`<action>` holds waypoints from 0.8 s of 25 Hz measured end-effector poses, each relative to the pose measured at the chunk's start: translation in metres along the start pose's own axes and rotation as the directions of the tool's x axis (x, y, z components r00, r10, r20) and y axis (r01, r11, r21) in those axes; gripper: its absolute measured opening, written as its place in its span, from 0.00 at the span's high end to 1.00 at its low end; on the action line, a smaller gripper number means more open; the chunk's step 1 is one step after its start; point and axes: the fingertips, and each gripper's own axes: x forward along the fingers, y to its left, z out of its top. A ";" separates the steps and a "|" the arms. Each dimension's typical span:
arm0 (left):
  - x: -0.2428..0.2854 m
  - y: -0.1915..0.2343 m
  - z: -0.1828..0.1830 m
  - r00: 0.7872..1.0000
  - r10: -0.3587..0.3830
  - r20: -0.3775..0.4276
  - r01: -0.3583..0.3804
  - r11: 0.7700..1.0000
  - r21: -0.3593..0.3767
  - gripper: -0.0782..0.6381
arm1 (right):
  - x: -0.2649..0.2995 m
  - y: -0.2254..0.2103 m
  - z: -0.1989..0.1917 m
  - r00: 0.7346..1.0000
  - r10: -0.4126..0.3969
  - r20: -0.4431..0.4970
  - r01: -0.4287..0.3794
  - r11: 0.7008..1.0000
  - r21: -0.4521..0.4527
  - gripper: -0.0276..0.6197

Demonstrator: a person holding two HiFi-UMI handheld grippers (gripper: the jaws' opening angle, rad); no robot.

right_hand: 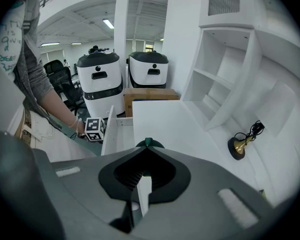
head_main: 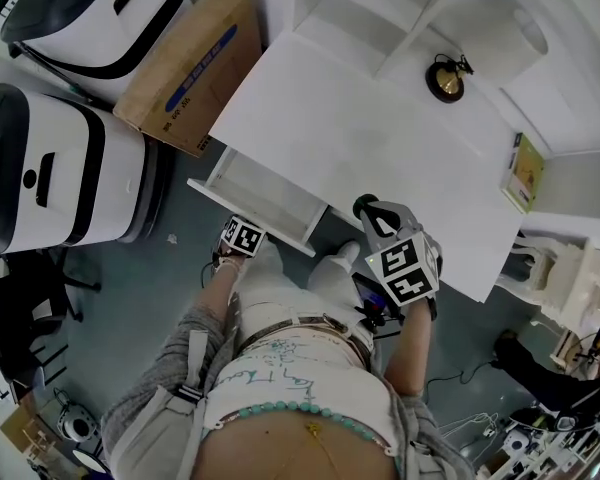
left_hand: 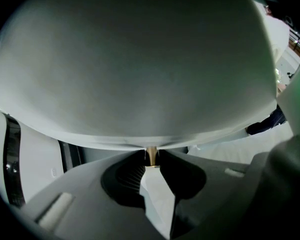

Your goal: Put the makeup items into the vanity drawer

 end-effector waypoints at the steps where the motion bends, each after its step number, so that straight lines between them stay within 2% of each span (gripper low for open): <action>1: 0.000 0.000 -0.001 1.000 0.000 -0.001 0.000 1.000 0.000 0.76 | 0.001 0.000 0.000 1.000 0.004 -0.001 -0.004 1.000 -0.003 0.91; 20: -0.005 -0.002 -0.021 1.000 0.010 -0.006 -0.010 1.000 0.000 0.76 | 0.019 0.011 0.023 0.998 0.061 0.008 -0.061 0.996 -0.071 0.91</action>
